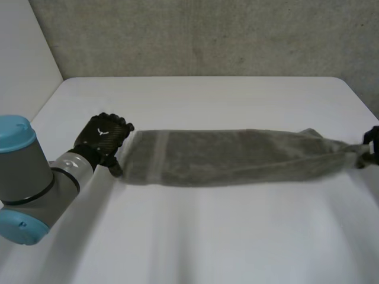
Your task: Fold the towel.
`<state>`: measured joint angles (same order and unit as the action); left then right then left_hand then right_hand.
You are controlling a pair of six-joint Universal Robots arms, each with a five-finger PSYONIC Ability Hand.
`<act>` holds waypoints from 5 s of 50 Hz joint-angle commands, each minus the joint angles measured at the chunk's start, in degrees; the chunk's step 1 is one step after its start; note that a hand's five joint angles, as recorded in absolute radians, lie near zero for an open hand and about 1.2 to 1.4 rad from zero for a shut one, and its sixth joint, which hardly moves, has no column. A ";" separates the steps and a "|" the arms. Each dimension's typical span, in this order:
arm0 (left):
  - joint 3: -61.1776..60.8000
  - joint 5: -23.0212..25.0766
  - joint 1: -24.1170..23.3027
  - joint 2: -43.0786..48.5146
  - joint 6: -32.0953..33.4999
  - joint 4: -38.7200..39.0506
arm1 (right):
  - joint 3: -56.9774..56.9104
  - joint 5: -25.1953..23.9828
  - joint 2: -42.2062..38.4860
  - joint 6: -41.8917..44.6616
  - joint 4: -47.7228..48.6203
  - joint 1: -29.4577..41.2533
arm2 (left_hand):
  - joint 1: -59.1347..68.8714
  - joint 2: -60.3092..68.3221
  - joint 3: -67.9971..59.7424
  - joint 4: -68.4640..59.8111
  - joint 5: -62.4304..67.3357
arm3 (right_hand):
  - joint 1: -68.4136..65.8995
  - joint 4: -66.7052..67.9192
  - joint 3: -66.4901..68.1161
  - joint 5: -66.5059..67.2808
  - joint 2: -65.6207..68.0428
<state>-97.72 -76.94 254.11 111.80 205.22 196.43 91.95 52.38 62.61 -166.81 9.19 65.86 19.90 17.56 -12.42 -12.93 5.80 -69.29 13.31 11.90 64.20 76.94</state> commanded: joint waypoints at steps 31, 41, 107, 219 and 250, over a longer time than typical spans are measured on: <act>0.25 -0.05 0.24 -3.52 -1.49 0.00 | -28.75 -0.97 -8.29 0.17 -7.43 52.71 | -8.51 -6.17 2.42 2.93 -4.40 | -10.71 -3.31 -1.90 5.80 3.06; 0.25 -0.05 0.68 -3.52 -1.49 0.09 | -32.62 4.65 -16.37 0.96 -7.17 58.77 | -8.51 -6.17 2.42 2.93 -4.40 | -8.61 -3.31 -1.90 3.70 0.96; 12.12 -14.63 -13.66 11.08 -15.12 5.97 | 12.47 7.21 2.25 13.70 3.03 37.68 | -5.48 -3.14 2.42 2.93 -1.38 | 16.66 -3.31 -1.90 -21.57 -24.31; 3.24 -17.10 -17.77 1.32 -10.89 7.47 | 14.75 -11.86 18.52 0.17 6.98 27.55 | -6.49 -4.15 2.42 2.93 -2.38 | -10.71 -3.31 -1.90 5.80 3.06; 4.20 -17.01 -18.30 1.05 -10.89 8.70 | 15.01 -3.35 8.14 3.07 7.33 43.40 | -6.66 -4.32 2.42 2.93 -2.55 | 69.29 -3.31 -1.90 -64.20 -76.94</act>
<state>-94.12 -93.98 236.05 112.73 194.33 205.18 106.82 43.85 69.70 -163.99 17.21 110.31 17.51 14.51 -12.42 -12.93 3.79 -45.21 13.31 11.90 37.26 50.02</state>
